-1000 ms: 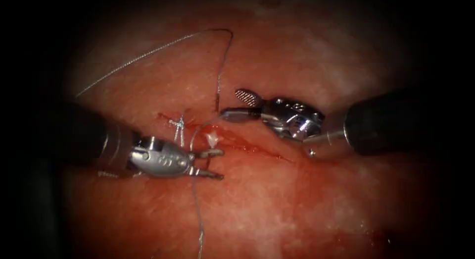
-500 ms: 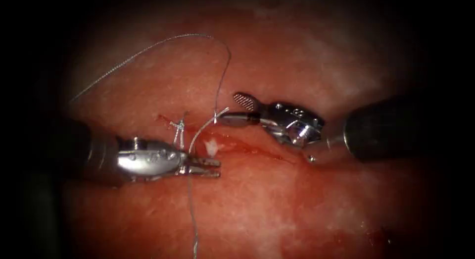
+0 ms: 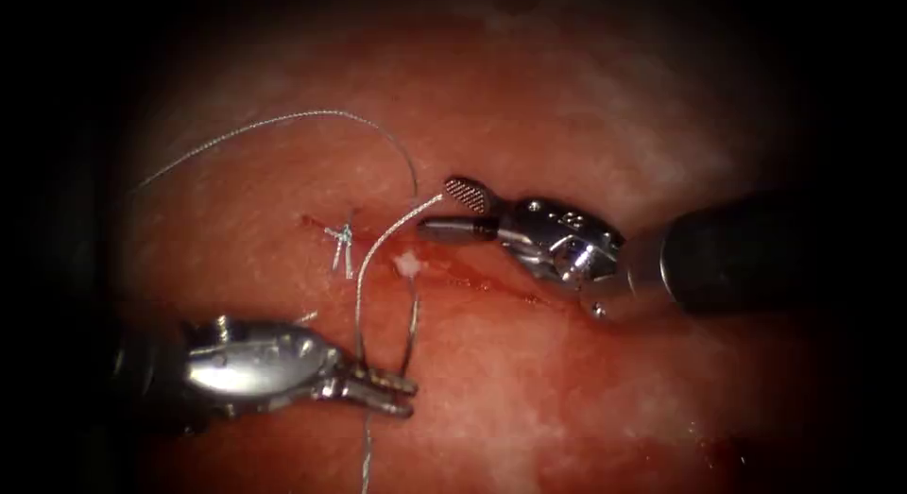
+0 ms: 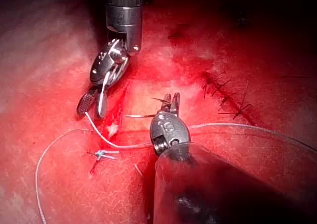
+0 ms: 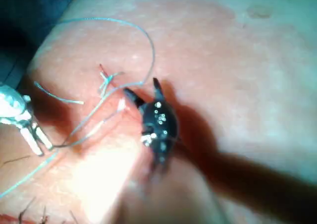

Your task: Wound Closure

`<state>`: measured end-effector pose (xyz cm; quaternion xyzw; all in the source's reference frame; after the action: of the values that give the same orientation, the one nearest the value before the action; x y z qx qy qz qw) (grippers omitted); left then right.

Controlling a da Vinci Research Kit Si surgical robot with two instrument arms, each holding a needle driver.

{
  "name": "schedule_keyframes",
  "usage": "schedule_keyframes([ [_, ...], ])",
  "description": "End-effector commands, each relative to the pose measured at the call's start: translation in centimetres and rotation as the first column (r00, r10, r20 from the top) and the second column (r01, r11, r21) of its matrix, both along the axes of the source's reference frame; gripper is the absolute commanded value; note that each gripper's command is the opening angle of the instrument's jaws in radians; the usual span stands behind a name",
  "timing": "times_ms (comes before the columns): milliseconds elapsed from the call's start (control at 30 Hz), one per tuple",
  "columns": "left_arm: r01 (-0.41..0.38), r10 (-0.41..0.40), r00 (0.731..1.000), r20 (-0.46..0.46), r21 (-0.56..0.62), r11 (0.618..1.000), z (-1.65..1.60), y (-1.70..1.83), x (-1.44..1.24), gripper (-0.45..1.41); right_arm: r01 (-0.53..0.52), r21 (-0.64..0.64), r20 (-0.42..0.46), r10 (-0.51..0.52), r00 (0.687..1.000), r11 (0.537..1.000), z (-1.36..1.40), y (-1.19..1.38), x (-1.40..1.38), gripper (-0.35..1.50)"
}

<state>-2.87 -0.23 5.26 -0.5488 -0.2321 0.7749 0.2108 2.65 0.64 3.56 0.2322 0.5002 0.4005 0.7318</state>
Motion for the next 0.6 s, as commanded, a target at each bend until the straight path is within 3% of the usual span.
schedule_keyframes([
  [33,0.003,-0.004,1.0,-0.022,-0.057,0.998,0.01,-0.09,-0.04,-0.45,0.004,0.029,-0.011,-0.004,1.0,1.0,-0.01,-0.14,0.0,1.25],
  [200,0.041,-0.069,0.992,-0.102,-0.259,0.965,-0.06,0.09,-0.01,-0.45,-0.015,0.141,-0.03,0.02,0.999,0.99,-0.18,-0.17,-0.16,1.11],
  [300,0.073,-0.132,0.983,-0.127,-0.388,0.919,-0.09,0.17,0.0,-0.45,-0.028,0.248,-0.047,0.04,0.998,0.968,-0.37,-0.17,-0.25,1.01],
  [433,0.063,-0.146,0.977,-0.156,-0.444,0.894,-0.07,0.17,-0.03,-0.45,-0.038,0.381,-0.083,0.075,0.994,0.924,-0.61,-0.16,-0.24,0.98],
  [500,0.046,-0.141,0.976,-0.164,-0.482,0.875,-0.02,0.11,-0.12,-0.45,-0.036,0.475,-0.124,0.107,0.987,0.879,-0.79,-0.16,-0.14,0.98],
  [600,0.036,-0.136,0.977,-0.163,-0.506,0.862,0.06,0.03,-0.23,-0.45,-0.024,0.513,-0.142,0.112,0.984,0.858,-0.87,-0.19,0.0,0.98],
])
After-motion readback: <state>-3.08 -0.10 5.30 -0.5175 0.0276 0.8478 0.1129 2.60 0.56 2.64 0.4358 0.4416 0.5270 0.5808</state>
